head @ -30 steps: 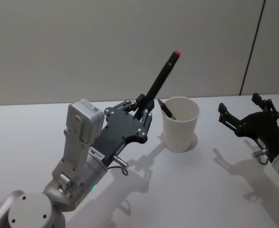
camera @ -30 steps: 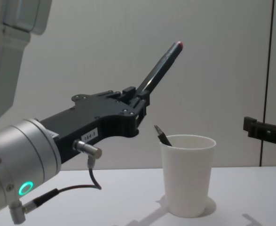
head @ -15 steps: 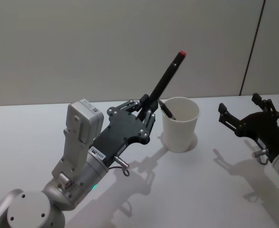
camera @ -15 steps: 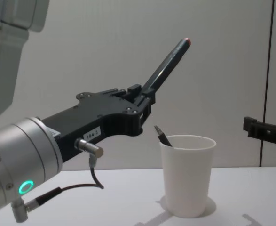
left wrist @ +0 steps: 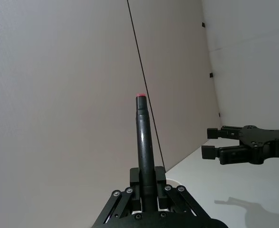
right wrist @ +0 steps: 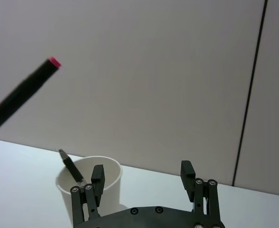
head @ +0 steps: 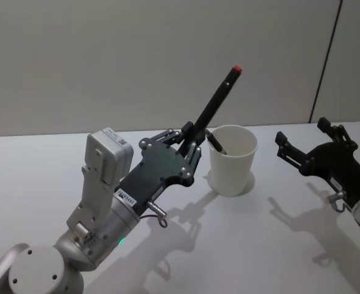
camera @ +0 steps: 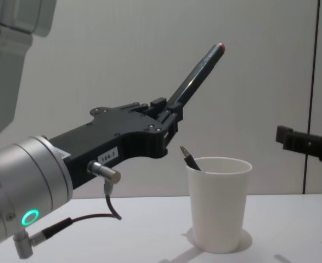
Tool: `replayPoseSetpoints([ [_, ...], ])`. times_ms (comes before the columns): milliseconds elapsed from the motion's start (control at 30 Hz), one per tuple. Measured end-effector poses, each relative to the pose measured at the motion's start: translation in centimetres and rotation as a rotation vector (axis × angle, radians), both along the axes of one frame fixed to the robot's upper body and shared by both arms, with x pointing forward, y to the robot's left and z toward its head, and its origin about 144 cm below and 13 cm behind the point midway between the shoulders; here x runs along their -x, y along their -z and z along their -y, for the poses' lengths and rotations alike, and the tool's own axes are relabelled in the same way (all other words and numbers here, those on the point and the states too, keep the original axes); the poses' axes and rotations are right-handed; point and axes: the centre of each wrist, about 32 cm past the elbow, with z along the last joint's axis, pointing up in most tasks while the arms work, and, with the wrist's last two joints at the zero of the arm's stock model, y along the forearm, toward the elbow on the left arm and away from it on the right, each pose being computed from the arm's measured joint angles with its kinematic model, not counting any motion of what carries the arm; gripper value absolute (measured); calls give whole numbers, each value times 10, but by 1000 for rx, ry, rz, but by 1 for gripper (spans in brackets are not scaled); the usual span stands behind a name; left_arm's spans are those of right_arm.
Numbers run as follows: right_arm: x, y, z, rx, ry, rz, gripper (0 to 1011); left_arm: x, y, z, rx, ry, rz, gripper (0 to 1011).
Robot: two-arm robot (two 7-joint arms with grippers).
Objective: Place the pen into the pen holder.
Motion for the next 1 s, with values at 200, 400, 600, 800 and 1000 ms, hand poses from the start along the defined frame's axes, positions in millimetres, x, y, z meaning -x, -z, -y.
replayPoseSetpoints([
  [200,3,-9,2,-47,-66,-5,1001,0,0,0,0,2,1,185],
  [400,6,-18,3,-120,-131,-22,1001,0,0,0,0,4,1,185],
  [600,7,-25,3,-196,-175,-46,1001,0,0,0,1,4,1,185],
  [800,9,-33,0,-287,-210,-79,1001,0,0,0,1,5,1,185],
  [1000,8,-39,-6,-365,-233,-108,1001,0,0,0,1,5,1,185],
])
